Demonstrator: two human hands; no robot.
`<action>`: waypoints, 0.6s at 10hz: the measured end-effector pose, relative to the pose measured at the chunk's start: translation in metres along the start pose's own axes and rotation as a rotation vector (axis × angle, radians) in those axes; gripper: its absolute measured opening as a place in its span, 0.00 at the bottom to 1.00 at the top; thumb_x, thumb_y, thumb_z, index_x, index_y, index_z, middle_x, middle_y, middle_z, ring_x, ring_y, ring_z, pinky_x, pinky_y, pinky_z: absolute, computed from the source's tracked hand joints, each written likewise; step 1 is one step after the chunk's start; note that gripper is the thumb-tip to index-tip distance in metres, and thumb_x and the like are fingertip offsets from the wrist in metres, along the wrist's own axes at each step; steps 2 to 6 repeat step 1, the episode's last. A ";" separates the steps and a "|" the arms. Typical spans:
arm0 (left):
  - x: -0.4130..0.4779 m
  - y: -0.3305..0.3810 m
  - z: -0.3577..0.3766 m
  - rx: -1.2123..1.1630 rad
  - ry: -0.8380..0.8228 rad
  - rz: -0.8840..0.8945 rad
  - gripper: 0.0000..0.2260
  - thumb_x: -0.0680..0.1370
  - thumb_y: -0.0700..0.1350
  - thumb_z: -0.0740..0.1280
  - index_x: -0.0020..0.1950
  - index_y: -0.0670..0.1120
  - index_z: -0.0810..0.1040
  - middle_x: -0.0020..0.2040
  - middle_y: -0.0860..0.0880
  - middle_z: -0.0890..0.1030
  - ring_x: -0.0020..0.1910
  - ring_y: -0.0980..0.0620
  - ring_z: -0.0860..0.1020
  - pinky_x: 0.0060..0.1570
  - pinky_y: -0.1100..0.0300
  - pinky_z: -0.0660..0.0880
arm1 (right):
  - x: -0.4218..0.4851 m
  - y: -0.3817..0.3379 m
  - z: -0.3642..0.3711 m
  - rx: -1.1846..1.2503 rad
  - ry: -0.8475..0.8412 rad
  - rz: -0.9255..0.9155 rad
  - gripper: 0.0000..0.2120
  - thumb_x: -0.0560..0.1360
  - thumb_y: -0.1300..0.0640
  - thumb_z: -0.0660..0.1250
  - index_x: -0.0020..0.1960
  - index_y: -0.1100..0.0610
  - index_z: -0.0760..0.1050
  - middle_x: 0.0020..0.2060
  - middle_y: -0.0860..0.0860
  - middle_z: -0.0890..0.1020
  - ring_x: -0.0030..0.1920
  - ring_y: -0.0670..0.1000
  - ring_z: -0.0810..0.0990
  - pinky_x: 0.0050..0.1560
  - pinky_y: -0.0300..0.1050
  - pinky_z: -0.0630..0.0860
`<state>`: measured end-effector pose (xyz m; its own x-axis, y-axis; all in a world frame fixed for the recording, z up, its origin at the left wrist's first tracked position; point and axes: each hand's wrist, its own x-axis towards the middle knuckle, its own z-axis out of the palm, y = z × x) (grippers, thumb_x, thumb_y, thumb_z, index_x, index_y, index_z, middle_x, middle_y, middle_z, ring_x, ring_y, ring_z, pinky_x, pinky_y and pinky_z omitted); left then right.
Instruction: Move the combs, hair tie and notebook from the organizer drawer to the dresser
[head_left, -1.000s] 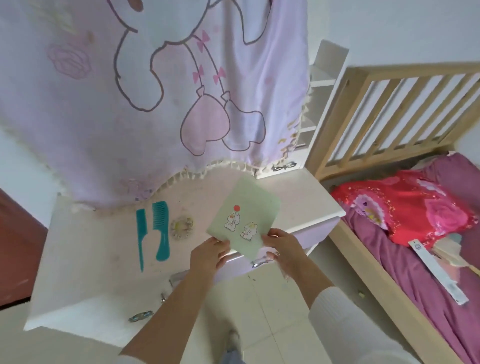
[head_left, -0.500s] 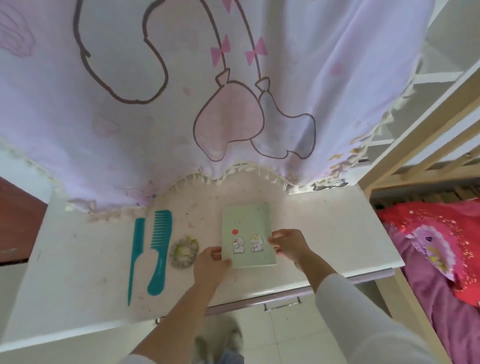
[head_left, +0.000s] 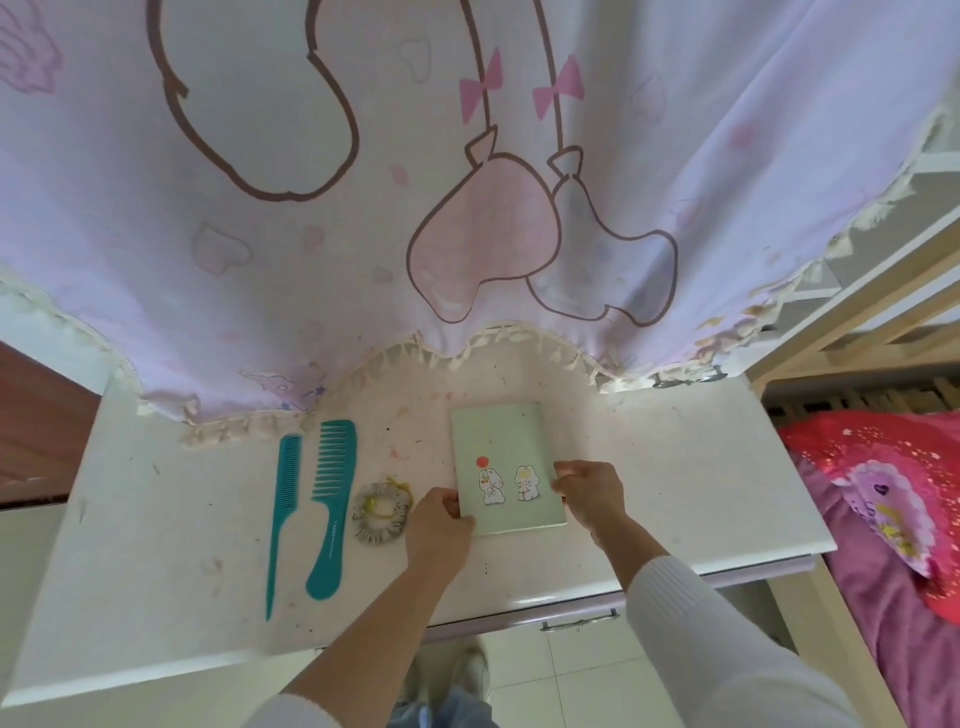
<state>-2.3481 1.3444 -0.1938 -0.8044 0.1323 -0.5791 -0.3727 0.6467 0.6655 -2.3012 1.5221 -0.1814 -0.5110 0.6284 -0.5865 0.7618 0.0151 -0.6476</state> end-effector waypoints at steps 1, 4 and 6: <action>0.002 0.000 -0.003 0.062 -0.016 0.038 0.14 0.73 0.37 0.67 0.58 0.42 0.76 0.43 0.52 0.76 0.43 0.52 0.75 0.42 0.60 0.71 | -0.005 -0.005 0.001 -0.102 0.002 -0.032 0.09 0.68 0.66 0.68 0.45 0.70 0.79 0.34 0.55 0.77 0.37 0.57 0.77 0.44 0.45 0.74; 0.002 0.000 -0.003 0.062 -0.016 0.038 0.14 0.73 0.37 0.67 0.58 0.42 0.76 0.43 0.52 0.76 0.43 0.52 0.75 0.42 0.60 0.71 | -0.005 -0.005 0.001 -0.102 0.002 -0.032 0.09 0.68 0.66 0.68 0.45 0.70 0.79 0.34 0.55 0.77 0.37 0.57 0.77 0.44 0.45 0.74; 0.002 0.000 -0.003 0.062 -0.016 0.038 0.14 0.73 0.37 0.67 0.58 0.42 0.76 0.43 0.52 0.76 0.43 0.52 0.75 0.42 0.60 0.71 | -0.005 -0.005 0.001 -0.102 0.002 -0.032 0.09 0.68 0.66 0.68 0.45 0.70 0.79 0.34 0.55 0.77 0.37 0.57 0.77 0.44 0.45 0.74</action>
